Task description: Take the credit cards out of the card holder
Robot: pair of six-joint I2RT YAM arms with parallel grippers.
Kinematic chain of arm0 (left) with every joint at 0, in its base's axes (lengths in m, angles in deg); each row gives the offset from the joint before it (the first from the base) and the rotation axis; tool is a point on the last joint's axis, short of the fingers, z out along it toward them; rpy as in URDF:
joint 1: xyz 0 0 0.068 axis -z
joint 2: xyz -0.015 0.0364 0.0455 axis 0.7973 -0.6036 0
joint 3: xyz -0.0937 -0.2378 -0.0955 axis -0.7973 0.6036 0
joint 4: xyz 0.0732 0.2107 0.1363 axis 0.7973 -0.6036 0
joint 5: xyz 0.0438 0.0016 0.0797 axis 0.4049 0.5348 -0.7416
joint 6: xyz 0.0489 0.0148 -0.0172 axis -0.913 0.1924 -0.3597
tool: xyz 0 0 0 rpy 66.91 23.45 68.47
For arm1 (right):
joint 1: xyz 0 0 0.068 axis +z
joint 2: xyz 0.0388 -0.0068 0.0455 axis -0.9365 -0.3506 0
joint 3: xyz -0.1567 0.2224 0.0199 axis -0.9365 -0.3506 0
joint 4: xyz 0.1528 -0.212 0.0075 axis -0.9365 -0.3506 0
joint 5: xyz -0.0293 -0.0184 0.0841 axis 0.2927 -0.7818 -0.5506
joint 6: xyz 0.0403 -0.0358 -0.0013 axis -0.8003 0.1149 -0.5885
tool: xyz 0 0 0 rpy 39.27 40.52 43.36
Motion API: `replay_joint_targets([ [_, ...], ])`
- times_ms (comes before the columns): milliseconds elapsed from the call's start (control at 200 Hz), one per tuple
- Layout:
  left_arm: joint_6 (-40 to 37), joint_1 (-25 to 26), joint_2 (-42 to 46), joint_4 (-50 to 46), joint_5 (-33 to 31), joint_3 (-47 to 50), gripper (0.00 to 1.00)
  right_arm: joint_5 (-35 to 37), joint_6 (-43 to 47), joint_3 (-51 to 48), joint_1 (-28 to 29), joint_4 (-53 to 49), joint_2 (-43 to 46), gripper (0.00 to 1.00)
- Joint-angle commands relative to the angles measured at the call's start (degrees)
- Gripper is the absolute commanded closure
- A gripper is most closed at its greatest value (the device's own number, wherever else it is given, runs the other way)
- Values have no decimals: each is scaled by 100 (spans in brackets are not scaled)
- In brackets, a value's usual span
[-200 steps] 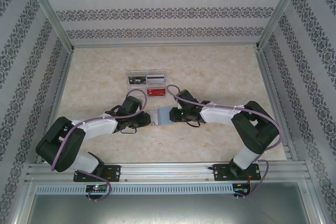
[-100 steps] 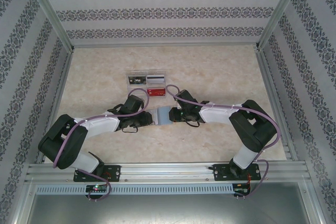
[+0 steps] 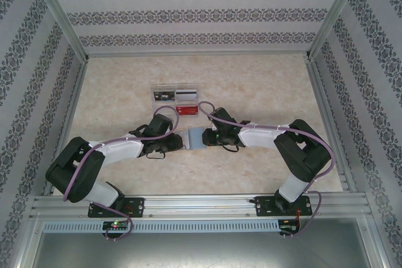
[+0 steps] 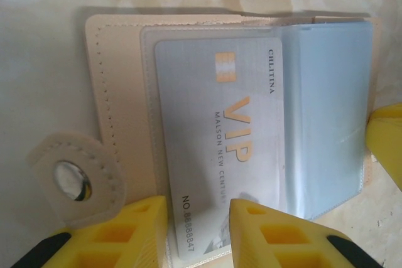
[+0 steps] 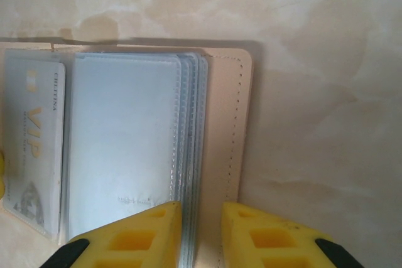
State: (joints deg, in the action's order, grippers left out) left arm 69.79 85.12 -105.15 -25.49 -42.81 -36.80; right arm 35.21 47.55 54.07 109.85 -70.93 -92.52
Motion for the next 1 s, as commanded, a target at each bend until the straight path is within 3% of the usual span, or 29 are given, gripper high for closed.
replay_joint_targets([
  [0,-64,98,-15,11,52,-70,67,-80,-33,-39,136,52,-204,75],
  [994,-64,133,-56,40,13,-101,68,-64,-43,-22,178,52,-226,75],
])
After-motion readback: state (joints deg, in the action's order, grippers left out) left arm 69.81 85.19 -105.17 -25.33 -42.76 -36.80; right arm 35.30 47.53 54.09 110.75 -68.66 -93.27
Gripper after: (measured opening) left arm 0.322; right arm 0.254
